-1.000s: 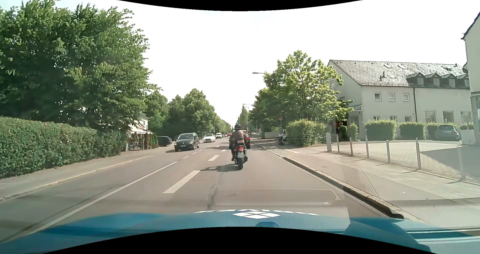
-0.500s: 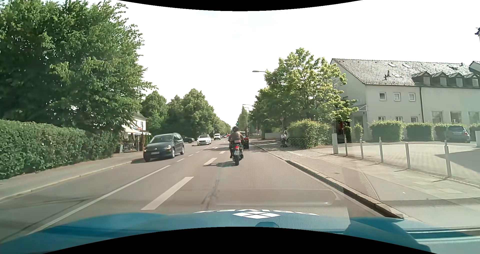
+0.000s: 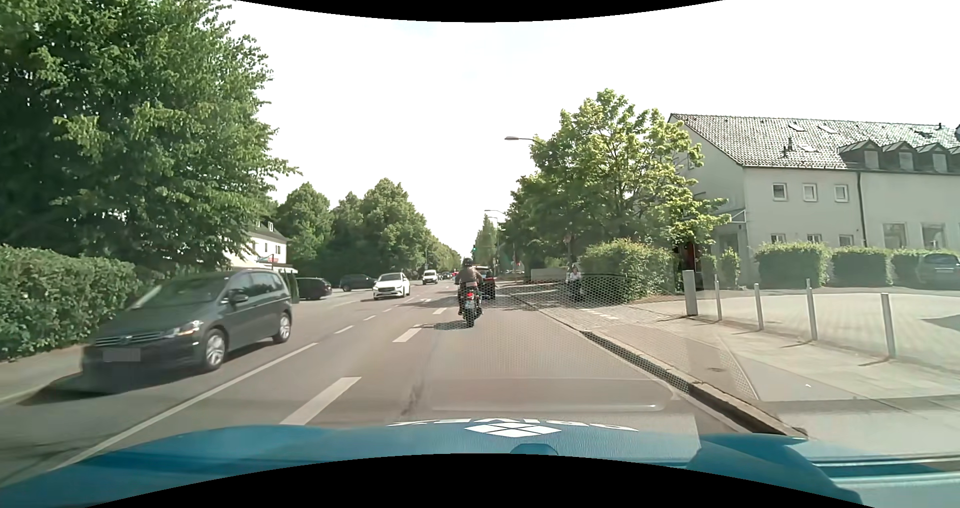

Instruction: Follow the waypoints while adhering to traffic rules and regulations

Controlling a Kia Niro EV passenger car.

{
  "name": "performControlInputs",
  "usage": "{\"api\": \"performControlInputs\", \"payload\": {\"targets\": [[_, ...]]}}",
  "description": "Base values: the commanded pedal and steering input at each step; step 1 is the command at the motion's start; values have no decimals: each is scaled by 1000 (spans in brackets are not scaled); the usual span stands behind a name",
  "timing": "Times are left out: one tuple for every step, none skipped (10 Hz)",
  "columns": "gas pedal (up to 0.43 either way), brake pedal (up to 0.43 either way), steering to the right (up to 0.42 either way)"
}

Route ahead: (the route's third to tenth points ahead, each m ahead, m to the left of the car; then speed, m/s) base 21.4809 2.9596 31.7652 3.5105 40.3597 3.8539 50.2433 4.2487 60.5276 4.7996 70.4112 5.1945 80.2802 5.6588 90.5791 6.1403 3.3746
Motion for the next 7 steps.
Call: {"api": "performControlInputs", "payload": {"targets": [[299, 0, 1], [299, 0, 1], [299, 0, 1], [311, 0, 2], [311, 0, 1], [311, 0, 2], [311, 0, 1]]}}
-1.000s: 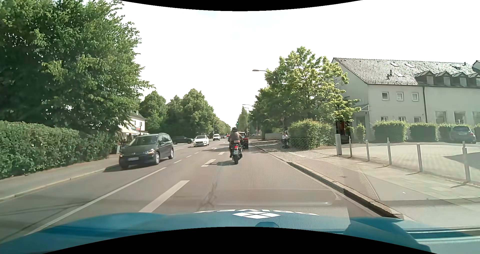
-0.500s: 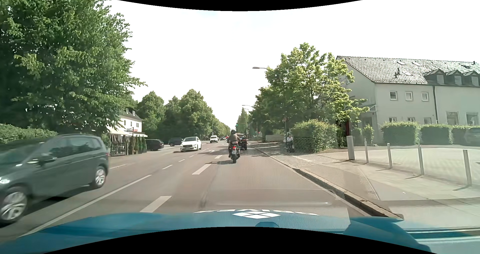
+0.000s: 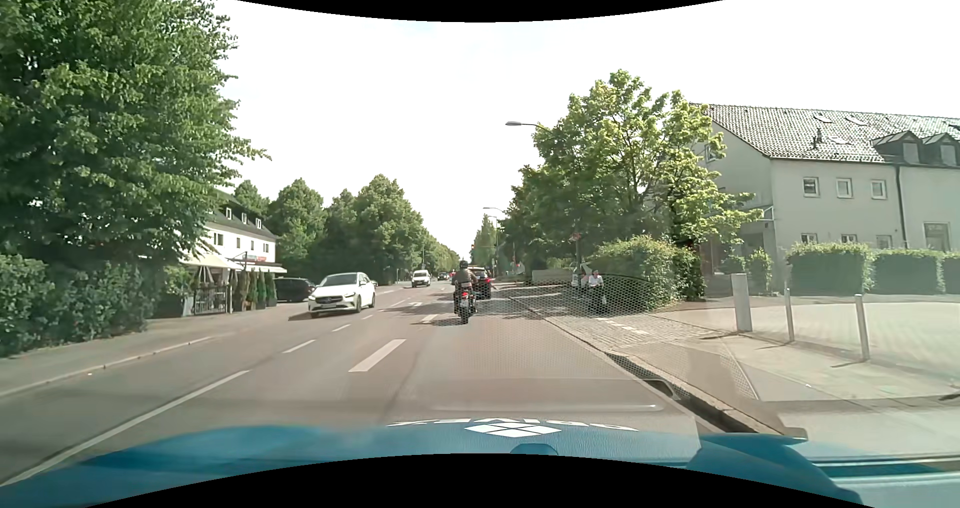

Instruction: Follow the waypoints while adhering to traffic rules and regulations

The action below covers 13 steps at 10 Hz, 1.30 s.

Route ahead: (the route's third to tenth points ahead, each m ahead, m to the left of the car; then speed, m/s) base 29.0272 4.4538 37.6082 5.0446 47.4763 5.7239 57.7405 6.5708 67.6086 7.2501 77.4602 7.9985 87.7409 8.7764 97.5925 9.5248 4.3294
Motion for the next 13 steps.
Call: {"api": "performControlInputs", "payload": {"targets": [[311, 0, 2], [311, 0, 2], [311, 0, 1], [287, 0, 2], [260, 0, 2], [240, 0, 2], [209, 0, 2], [177, 0, 2], [157, 0, 1], [138, 0, -9], [130, 0, -10], [98, 0, -11], [28, 0, -15]]}}
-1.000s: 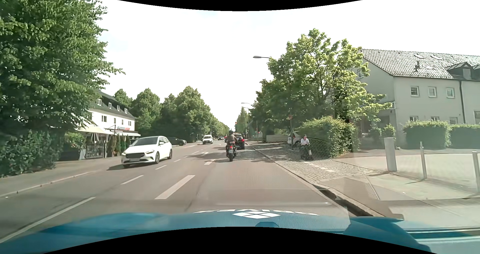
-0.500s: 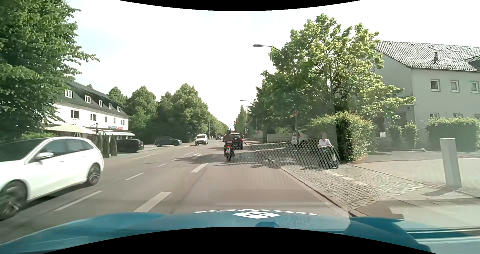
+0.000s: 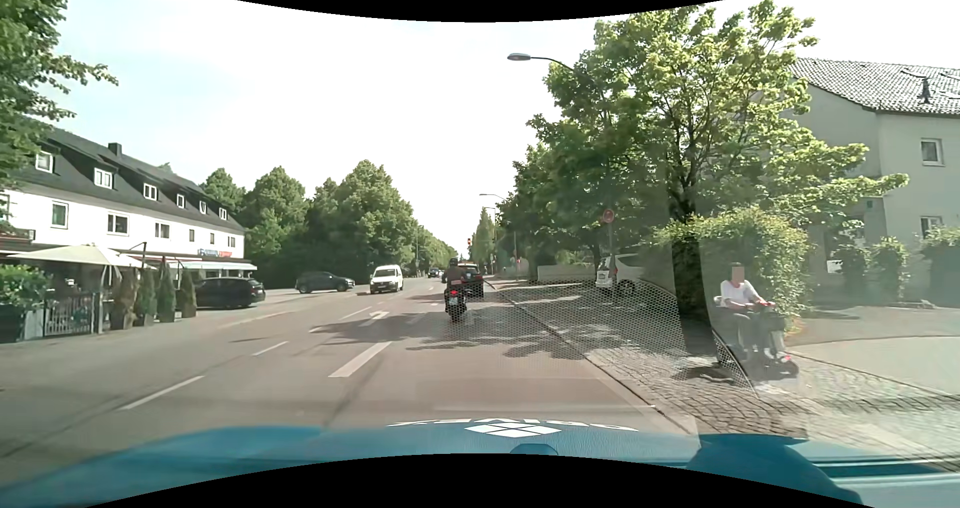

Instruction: Follow the waypoints while adhering to traffic rules and regulations

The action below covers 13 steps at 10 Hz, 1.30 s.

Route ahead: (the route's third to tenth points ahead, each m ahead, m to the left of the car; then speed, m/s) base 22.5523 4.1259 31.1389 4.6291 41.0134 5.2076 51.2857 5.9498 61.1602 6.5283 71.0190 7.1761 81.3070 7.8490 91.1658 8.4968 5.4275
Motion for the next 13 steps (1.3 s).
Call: {"api": "performControlInputs", "payload": {"targets": [[0, 0, -18], [0, 0, -21], [0, 0, -24], [0, 0, -25], [0, 0, -26], [0, 0, -26], [0, 0, -26], [0, 0, -26], [0, 0, -26], [0, 0, -26], [0, 0, -26], [0, 0, -26], [0, 30, -26]]}}
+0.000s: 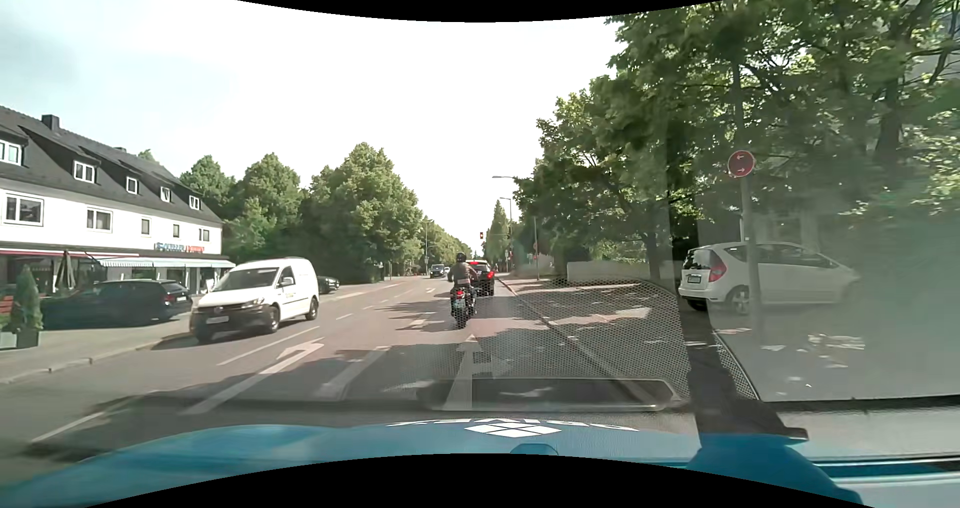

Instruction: Follow the waypoints while adhering to traffic rules and regulations

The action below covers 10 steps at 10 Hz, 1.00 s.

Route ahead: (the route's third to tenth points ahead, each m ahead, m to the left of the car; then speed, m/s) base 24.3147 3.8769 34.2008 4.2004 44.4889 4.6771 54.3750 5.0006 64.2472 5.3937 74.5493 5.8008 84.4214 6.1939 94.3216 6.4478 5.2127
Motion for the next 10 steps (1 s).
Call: {"api": "performControlInputs", "payload": {"targets": [[0, 55, -26], [0, 110, -24], [0, 128, -17], [0, 128, -10], [0, 152, -9], [0, 159, -9], [0, 152, -8], [0, 159, -8], [0, 165, -8], [0, 165, -8]]}}
